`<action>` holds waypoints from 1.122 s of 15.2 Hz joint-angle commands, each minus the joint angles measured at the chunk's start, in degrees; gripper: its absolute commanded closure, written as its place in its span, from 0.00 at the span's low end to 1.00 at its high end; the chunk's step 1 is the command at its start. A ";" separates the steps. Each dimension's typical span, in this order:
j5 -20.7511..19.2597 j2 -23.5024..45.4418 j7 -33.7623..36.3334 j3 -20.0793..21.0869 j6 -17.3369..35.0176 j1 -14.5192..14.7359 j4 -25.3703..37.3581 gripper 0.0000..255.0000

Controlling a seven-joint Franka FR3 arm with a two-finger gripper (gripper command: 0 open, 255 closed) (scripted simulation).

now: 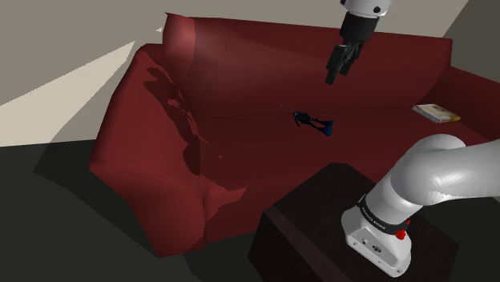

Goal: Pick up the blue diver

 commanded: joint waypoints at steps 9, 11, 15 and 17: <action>-3.38 4.68 -7.88 -7.59 16.39 -2.32 -8.55 0.00; -3.98 6.96 -9.91 -9.57 20.70 -2.84 -9.80 0.00; -4.56 12.81 -14.19 -13.61 29.39 -3.58 -11.17 0.00; -4.40 16.33 -16.53 -15.70 33.69 -3.68 -11.25 0.00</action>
